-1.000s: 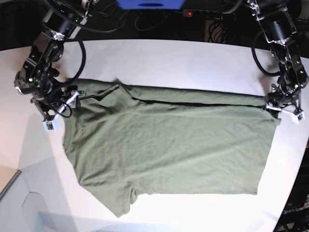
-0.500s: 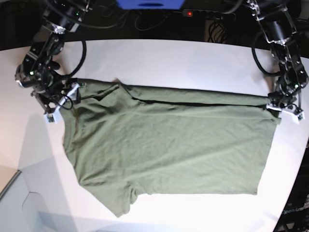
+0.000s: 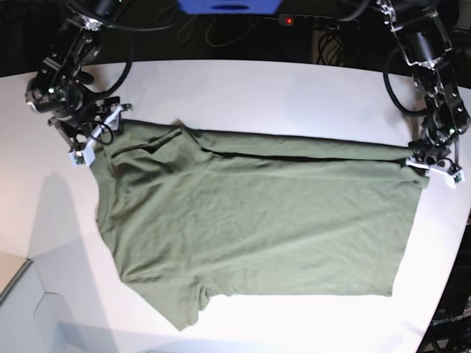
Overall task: Layout the t-shirt on the table in an organized manner, then fold the t-shirt properly
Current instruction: 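Lift the folded edge with both grippers and pull it back flat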
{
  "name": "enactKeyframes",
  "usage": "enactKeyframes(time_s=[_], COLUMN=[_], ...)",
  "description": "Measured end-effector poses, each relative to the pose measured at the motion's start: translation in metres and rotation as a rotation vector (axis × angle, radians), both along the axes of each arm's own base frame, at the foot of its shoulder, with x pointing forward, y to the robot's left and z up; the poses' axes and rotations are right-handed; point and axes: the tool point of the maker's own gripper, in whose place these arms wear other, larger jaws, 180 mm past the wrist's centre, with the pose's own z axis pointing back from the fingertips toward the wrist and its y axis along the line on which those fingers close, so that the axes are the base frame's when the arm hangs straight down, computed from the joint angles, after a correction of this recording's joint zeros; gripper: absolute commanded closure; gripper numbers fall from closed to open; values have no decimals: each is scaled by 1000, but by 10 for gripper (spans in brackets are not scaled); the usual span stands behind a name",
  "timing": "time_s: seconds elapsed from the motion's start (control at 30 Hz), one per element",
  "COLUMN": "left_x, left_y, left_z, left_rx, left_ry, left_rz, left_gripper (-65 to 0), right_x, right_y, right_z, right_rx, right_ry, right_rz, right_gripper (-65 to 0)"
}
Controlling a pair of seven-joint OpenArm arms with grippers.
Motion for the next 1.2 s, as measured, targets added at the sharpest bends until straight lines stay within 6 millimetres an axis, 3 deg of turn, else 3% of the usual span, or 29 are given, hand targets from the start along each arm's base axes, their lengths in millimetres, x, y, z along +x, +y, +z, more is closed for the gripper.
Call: enactKeyframes(time_s=[0.37,0.53,0.63,0.87,1.1,1.2], left_x=[-1,-6,-8,-12,-17,-19], left_y=[0,1,3,3,2,-2], left_z=[-1,-4,-4,-5,-6,0], left_rx=[0,-1,4,7,8,13], left_ry=[3,5,10,13,13,20], left_rz=[0,3,6,4,-1,-18], left_gripper=[-1,-1,-1,-1,-1,-1], right_x=[-3,-3,-2,-7,-10,-2], right_y=[-4,-6,-5,-4,-22,-30], right_z=[-2,-13,-15,-16,-10,10], right_rx=[-6,26,35,38,-26,-79], right_ry=[8,14,1,1,22,-26], right_rz=[1,-2,-5,-3,7,16], right_gripper=[-337,-323,-252,0,0,0])
